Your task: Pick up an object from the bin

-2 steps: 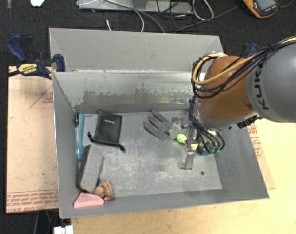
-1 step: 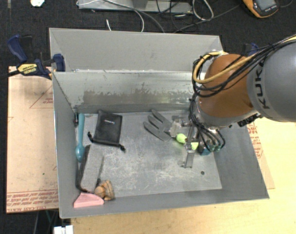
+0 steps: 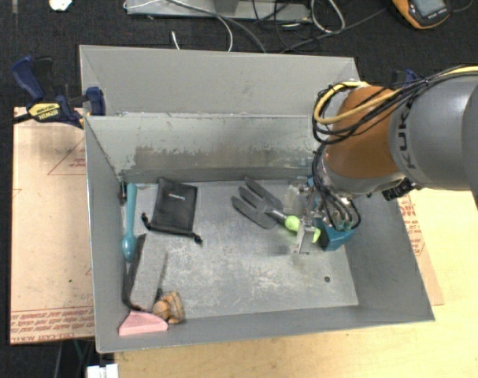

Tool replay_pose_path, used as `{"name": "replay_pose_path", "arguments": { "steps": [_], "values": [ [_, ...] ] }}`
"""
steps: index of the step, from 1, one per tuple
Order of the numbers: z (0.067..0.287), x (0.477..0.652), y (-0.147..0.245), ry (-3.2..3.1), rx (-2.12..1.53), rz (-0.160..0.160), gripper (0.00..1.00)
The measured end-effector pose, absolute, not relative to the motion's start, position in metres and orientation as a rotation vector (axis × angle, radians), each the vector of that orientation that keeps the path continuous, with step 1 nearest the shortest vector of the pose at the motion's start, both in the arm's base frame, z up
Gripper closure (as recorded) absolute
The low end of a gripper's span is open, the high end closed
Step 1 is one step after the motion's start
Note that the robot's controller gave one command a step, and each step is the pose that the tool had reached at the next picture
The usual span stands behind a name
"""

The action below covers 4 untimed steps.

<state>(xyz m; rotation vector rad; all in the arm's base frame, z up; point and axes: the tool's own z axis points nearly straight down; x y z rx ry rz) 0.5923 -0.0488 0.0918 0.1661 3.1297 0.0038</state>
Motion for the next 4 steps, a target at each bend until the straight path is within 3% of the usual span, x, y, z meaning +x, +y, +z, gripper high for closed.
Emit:
{"name": "replay_pose_path", "arguments": {
  "steps": [1, 2, 3, 4],
  "values": [
    [0.07, 0.608, -0.081, 3.119, 0.262, 0.007, 0.0],
    [0.071, 0.604, -0.06, 3.126, 0.209, 0.006, 0.0],
    [0.07, 0.607, -0.072, 3.119, 0.24, 0.006, 0.0],
    [0.071, 0.606, -0.063, 3.121, 0.218, 0.007, 1.0]
  ]
}}
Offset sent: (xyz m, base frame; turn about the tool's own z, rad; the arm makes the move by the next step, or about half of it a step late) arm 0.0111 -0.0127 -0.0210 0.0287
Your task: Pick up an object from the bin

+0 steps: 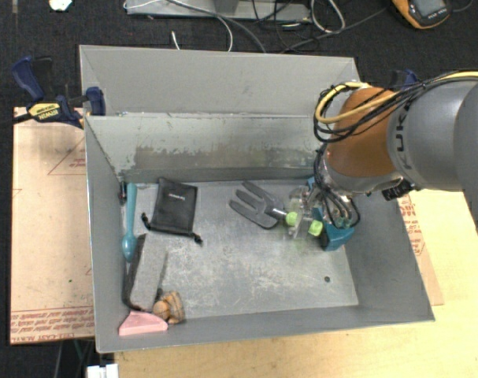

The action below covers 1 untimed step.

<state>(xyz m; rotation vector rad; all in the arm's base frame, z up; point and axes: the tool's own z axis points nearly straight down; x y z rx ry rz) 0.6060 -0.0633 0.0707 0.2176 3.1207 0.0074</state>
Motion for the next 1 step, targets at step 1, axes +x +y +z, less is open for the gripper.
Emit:
{"name": "replay_pose_path", "arguments": {
  "steps": [1],
  "values": [
    [0.0709, 0.606, -0.0633, 3.121, 0.218, 0.007, 1.0]
  ]
}}
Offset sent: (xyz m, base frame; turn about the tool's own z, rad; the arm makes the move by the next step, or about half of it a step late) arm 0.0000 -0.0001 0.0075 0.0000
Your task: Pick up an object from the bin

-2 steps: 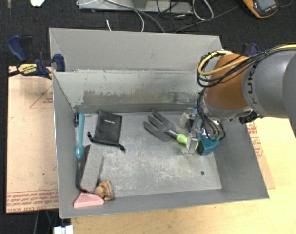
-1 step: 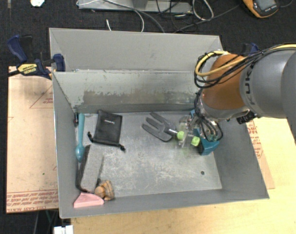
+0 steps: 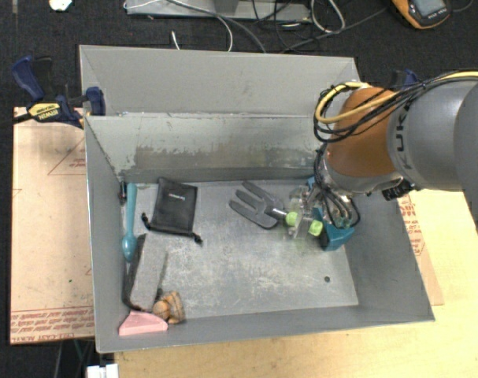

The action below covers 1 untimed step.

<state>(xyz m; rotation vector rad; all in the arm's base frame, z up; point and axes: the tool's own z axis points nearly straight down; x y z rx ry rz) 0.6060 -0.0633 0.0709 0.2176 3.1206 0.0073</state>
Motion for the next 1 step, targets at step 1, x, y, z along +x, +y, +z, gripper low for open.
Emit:
{"name": "replay_pose_path", "arguments": {
  "steps": [1],
  "values": [
    [0.0744, 0.6061, -0.0633, 3.12, 0.217, 0.008, 1.0]
  ]
}}
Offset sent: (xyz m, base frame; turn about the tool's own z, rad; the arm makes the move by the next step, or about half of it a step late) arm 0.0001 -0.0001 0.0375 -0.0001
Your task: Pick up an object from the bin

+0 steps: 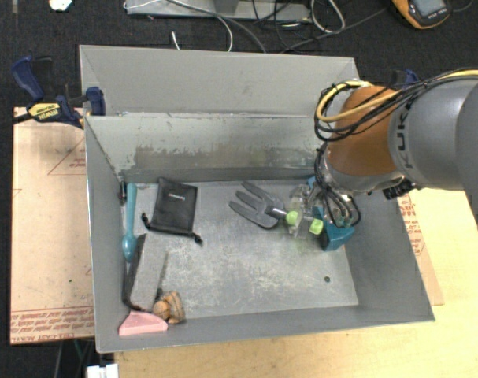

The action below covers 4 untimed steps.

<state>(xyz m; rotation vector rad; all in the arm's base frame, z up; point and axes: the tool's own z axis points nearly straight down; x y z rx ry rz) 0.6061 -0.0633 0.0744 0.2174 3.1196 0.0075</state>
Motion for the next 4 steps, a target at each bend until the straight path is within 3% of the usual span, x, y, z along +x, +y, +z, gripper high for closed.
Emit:
{"name": "replay_pose_path", "arguments": {
  "steps": [1, 3, 4],
  "values": [
    [0.085, 0.605, -0.063, 3.122, 0.218, 0.008, 1.0],
    [0.149, 0.606, -0.063, 3.119, 0.217, 0.009, 1.0],
    [0.168, 0.606, -0.063, 3.118, 0.217, 0.009, 1.0]
  ]
}}
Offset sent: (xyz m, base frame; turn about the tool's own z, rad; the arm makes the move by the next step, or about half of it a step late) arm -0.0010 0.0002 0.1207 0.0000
